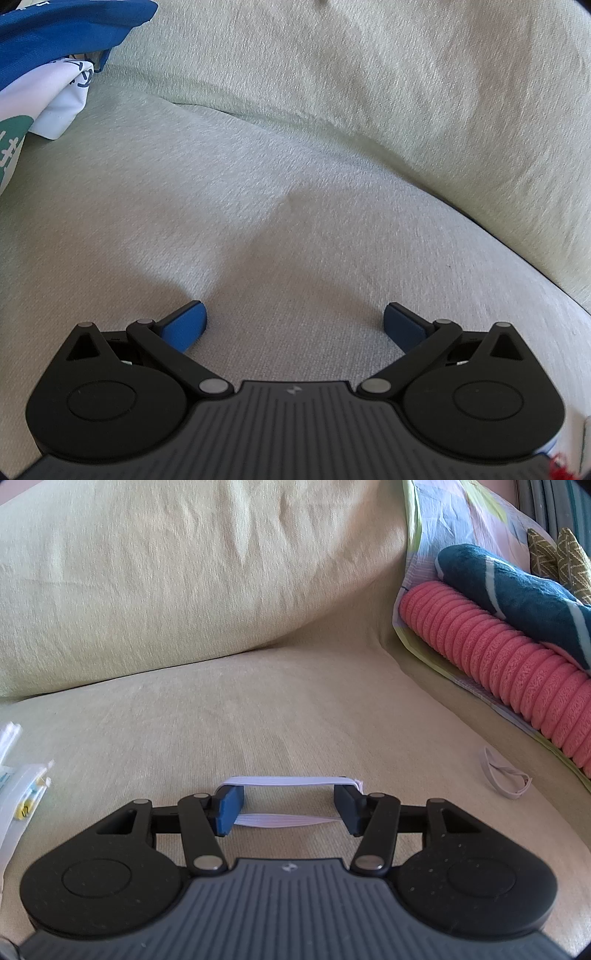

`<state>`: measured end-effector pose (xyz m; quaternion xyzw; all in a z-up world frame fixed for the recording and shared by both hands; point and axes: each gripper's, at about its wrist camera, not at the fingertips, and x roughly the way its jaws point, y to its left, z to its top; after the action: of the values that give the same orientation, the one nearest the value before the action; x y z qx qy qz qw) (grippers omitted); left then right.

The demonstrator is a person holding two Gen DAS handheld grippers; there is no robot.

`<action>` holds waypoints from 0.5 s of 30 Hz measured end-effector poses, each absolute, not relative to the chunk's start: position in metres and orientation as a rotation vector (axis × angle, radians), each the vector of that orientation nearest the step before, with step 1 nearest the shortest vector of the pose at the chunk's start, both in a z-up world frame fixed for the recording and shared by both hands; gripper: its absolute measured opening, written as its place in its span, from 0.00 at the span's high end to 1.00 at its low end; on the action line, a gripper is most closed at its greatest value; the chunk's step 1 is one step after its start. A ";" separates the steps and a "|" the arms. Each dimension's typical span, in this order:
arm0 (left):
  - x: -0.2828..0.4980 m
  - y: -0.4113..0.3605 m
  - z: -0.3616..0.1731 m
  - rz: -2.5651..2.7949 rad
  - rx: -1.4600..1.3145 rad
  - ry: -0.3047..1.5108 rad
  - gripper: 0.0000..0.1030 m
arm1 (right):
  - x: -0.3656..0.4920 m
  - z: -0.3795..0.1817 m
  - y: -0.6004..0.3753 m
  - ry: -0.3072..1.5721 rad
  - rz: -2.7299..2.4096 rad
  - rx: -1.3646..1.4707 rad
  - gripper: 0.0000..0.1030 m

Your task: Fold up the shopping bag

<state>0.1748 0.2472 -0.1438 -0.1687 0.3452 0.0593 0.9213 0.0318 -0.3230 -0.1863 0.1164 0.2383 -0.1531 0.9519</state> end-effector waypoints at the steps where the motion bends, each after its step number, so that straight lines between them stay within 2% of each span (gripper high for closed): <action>1: 0.175 0.247 -0.144 0.122 -0.348 0.708 0.00 | 0.032 -0.186 -0.323 0.484 -0.311 0.237 0.51; 15: 0.174 0.247 -0.145 0.122 -0.347 0.707 0.00 | 0.034 -0.185 -0.325 0.485 -0.311 0.238 0.51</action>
<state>0.1736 0.2468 -0.1451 -0.1691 0.3443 0.0593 0.9216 0.0337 -0.3250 -0.1854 0.1171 0.2384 -0.1529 0.9519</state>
